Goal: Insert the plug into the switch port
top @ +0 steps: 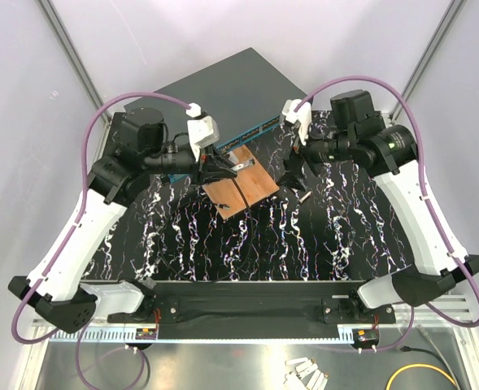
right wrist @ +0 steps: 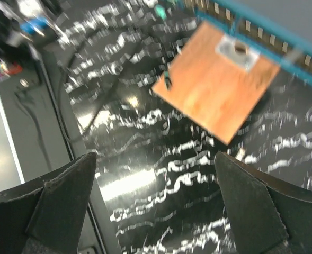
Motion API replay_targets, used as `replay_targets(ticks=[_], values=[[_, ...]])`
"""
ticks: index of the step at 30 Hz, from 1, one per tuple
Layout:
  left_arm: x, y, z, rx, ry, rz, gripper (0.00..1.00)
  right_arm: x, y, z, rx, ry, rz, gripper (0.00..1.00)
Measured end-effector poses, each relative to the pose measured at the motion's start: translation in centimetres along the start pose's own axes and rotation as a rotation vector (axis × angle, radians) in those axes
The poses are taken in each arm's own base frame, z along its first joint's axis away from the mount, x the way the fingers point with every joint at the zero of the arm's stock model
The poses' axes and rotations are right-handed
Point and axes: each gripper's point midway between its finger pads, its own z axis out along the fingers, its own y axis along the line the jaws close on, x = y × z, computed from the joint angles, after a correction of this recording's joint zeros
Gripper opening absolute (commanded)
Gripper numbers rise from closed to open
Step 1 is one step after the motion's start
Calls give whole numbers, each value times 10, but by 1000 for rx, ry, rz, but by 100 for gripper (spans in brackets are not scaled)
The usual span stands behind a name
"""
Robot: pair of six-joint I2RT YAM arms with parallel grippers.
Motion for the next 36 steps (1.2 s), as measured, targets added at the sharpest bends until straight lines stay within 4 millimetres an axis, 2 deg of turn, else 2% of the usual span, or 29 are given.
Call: replay_targets(ticks=[3,6,8,12,15,19,21,22,26,31,36], values=[[9,1,2,2,38,26,0,20,-2,2,28,51,17,100],[17,-2,8,18,69,57,0,28,6,-5,40,29,-7,100],[22,-6,12,33,91,74,0,23,13,-13,34,-5,-49,100],[26,-11,20,68,130,98,0,-3,27,-26,-6,-77,-171,100],[27,-14,27,95,155,99,0,-14,32,-25,-40,-107,-240,100],[35,-18,32,123,194,89,0,-10,41,-15,-85,-112,-305,99],[40,-21,34,133,215,82,0,-9,49,-9,-111,-103,-341,94],[43,-22,34,139,227,79,0,-9,53,-6,-125,-103,-358,83],[44,-27,37,154,252,79,0,-10,63,4,-158,-79,-412,66],[43,-28,38,158,258,85,0,-7,63,20,-178,-37,-415,57],[44,-28,38,155,264,88,0,-3,62,22,-172,-22,-412,46]])
